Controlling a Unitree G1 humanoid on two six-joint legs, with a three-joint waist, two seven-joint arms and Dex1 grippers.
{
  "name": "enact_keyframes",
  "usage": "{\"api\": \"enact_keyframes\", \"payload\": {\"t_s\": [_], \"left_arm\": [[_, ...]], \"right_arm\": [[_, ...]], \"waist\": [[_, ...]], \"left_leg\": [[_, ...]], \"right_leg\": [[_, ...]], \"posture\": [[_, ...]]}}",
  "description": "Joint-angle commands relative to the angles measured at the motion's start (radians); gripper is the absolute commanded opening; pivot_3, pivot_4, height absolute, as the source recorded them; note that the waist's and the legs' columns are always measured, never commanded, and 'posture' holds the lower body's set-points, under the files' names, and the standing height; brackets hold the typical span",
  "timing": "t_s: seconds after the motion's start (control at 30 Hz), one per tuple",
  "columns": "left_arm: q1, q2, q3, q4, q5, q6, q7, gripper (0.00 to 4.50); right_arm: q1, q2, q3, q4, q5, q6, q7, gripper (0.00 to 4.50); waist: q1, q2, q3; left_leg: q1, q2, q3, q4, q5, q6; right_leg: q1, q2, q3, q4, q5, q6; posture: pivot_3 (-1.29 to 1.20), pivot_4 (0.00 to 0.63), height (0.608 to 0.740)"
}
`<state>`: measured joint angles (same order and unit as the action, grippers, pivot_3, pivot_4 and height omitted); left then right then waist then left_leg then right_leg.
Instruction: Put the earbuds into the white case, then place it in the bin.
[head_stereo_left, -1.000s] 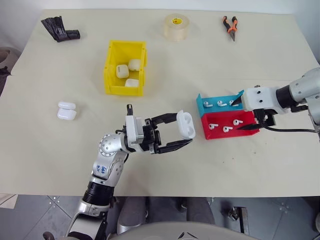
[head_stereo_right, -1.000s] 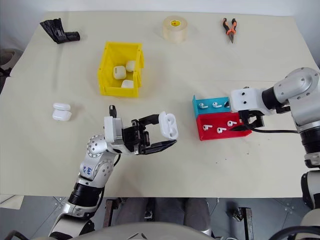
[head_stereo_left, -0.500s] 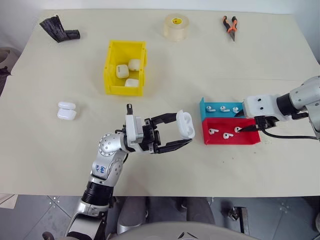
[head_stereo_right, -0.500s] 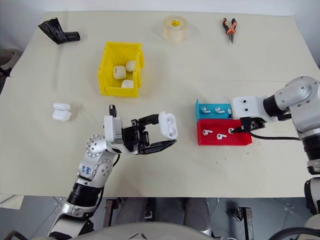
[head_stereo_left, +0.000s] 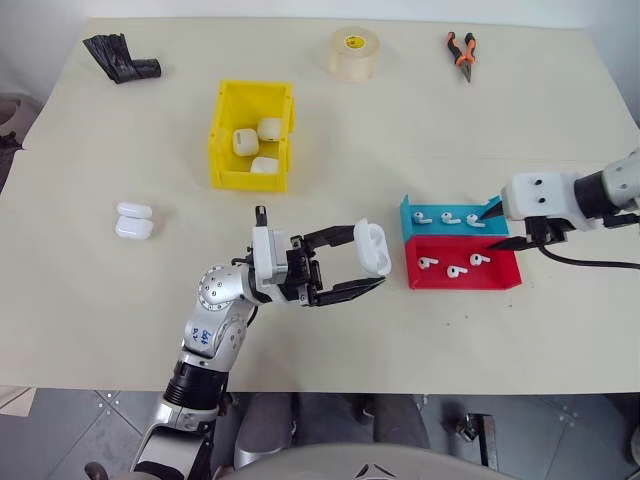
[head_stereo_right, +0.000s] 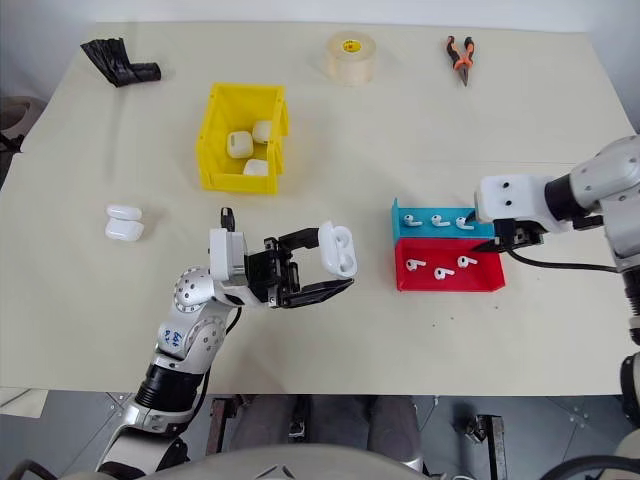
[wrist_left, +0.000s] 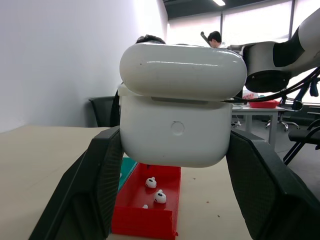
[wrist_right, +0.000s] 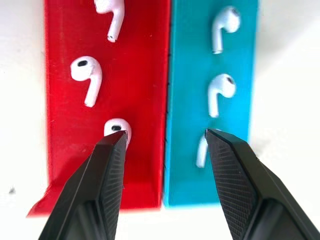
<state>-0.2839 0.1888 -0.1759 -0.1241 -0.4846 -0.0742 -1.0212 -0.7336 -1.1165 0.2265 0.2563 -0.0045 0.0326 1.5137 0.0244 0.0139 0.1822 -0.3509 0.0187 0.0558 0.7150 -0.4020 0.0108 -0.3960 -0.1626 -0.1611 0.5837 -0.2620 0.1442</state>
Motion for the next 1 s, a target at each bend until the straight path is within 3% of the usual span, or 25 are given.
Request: {"api": "enact_keyframes", "payload": {"t_s": [0.03,0.33,0.97,1.0], "left_arm": [[-0.017,-0.011,-0.003,-0.018,-0.022,-0.005,-0.01,2.76],[-0.026,-0.027,-0.007,-0.004,-0.024,-0.002,-0.028,2.76],[-0.002,-0.018,-0.002,-0.011,-0.023,-0.006,-0.035,2.76],[-0.003,-0.018,-0.002,-0.01,-0.024,-0.006,-0.037,2.76]], "right_arm": [[0.053,-0.056,-0.046,-0.114,0.055,0.088,0.062,2.58],[0.164,-0.029,-0.019,-0.15,0.03,0.094,-0.019,2.58],[0.121,0.059,0.017,-0.005,-0.075,-0.001,-0.078,2.58],[0.12,0.061,0.018,-0.002,-0.077,-0.003,-0.079,2.4]], "waist": [[0.001,0.0,0.0],[0.0,0.0,0.0],[-0.002,0.0,0.0],[-0.002,0.0,0.0]], "left_leg": [[-0.001,0.0,-0.001,0.0,0.0,0.0],[-0.001,0.0,-0.001,0.001,0.0,0.0],[-0.001,0.0,-0.001,0.002,0.0,0.0],[-0.001,0.0,-0.001,0.002,0.0,0.0]], "right_leg": [[0.0,0.0,0.0,0.0,0.0,0.0],[0.0,0.0,0.0,0.001,0.0,0.0],[0.0,0.0,0.0,0.001,0.0,0.001],[0.0,0.0,0.0,0.001,0.0,0.001]], "posture": [[0.0,0.15,0.74],[0.0,0.15,0.74],[0.0,0.15,0.74],[0.0,0.15,0.74]]}}
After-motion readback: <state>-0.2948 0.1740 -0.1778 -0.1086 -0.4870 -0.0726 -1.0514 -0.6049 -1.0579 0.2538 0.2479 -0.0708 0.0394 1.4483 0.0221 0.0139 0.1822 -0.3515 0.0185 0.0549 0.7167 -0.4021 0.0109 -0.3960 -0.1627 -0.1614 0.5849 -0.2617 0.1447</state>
